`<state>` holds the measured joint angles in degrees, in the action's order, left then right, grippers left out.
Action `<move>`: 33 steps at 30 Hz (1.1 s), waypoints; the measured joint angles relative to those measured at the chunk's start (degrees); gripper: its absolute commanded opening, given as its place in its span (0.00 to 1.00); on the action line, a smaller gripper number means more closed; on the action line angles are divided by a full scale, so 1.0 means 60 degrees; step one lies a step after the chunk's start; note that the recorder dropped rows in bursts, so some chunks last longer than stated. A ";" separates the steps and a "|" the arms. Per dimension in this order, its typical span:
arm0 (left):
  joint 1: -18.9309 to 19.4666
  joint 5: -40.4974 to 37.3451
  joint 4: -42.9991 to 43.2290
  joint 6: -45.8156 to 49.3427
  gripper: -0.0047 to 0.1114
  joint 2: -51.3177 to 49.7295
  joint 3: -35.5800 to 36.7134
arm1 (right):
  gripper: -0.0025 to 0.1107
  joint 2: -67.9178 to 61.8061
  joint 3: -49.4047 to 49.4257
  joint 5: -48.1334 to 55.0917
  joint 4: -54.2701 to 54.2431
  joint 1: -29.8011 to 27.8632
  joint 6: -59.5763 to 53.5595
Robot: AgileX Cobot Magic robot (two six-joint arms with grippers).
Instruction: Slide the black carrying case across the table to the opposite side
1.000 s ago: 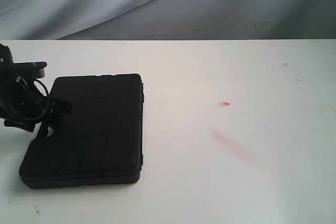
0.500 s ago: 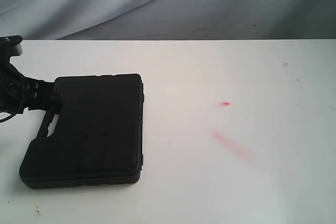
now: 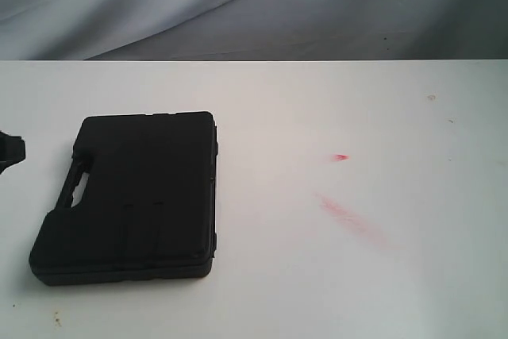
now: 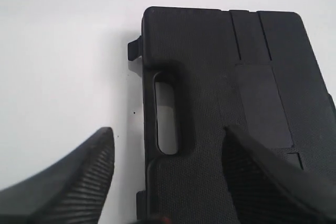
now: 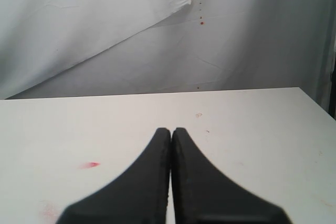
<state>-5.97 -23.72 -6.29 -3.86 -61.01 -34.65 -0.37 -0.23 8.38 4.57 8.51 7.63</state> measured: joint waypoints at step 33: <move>0.0000 0.2079 0.1288 0.0000 0.04 0.6688 0.3670 | 0.02 0.0000 0.0000 0.0000 0.0000 0.0000 0.0000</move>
<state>-5.97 -11.25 1.44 -3.86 -20.88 -12.62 -0.37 -0.23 8.38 4.57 8.51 7.63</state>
